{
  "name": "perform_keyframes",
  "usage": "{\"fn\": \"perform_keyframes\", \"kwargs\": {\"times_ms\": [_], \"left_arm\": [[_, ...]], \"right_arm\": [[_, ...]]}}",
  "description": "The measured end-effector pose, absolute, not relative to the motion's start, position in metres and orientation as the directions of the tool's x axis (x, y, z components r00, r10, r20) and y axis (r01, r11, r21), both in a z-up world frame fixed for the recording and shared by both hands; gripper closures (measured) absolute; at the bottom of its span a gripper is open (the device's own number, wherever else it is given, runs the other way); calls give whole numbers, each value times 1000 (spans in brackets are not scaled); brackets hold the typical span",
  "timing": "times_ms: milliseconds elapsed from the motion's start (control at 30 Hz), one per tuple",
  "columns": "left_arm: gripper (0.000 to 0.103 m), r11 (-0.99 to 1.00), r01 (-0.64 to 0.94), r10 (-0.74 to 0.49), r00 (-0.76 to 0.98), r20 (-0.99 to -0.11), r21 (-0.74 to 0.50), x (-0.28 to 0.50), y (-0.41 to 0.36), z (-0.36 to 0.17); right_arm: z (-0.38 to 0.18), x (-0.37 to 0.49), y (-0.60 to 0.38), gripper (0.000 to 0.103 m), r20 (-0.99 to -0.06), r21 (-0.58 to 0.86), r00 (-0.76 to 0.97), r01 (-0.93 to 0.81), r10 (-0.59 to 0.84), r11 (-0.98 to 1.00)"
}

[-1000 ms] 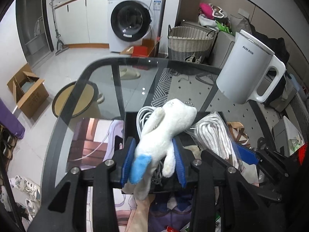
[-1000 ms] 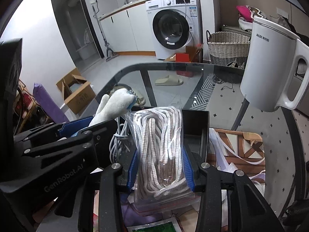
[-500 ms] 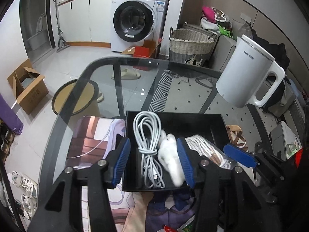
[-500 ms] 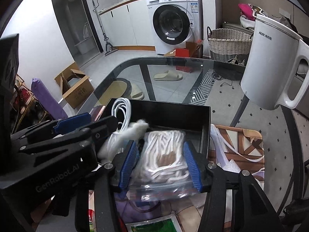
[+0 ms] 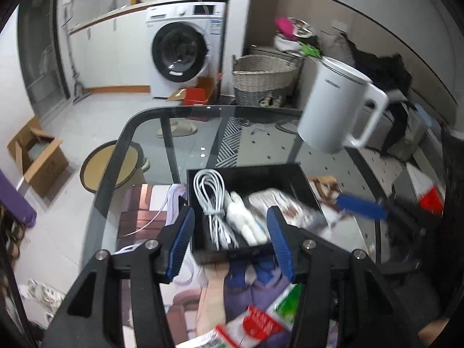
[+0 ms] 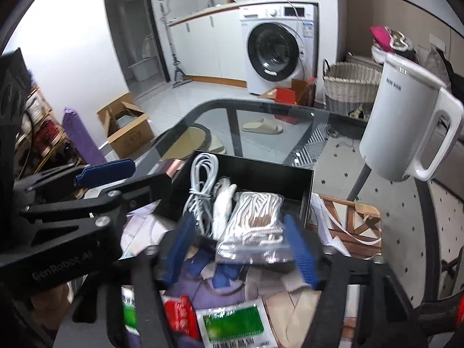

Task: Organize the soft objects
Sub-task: 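Open both tools to release the plush toy and rope bag into the box, then lower the left tool to the red balloon glue packet while the right tool lowers to the green sachet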

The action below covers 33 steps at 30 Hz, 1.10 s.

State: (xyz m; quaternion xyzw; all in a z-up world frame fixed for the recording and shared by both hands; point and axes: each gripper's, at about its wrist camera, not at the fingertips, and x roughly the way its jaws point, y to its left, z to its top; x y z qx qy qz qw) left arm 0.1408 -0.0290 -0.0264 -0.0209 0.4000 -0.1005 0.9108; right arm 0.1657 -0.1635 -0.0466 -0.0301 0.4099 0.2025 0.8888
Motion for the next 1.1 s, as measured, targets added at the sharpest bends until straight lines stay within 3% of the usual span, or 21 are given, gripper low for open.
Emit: {"fn": "perform_keyframes", "kwargs": {"times_ms": [67, 200, 467, 900, 1100], "left_arm": [[49, 973, 208, -212, 641, -738, -99, 127, -29, -26], [49, 962, 267, -205, 590, -781, -51, 105, -27, -40], [48, 912, 401, -252, 389, -886, -83, 75, -25, -97], [48, 839, 544, -199, 315, -928, 5, 54, -37, -132], [48, 842, 539, -187, 297, -936, 3, 54, -34, -145]], "right_arm": [[-39, 149, -163, 25, -741, 82, 579, -425, 340, 901], [-42, 118, -158, 25, -766, 19, 542, -517, 345, 856], [-90, 82, -152, 24, -864, 42, 372, -618, 340, 785], [-137, 90, -155, 24, -916, 40, 292, -617, 275, 786], [-148, 91, -150, 24, -924, -3, 300, -629, 239, 777]]}}
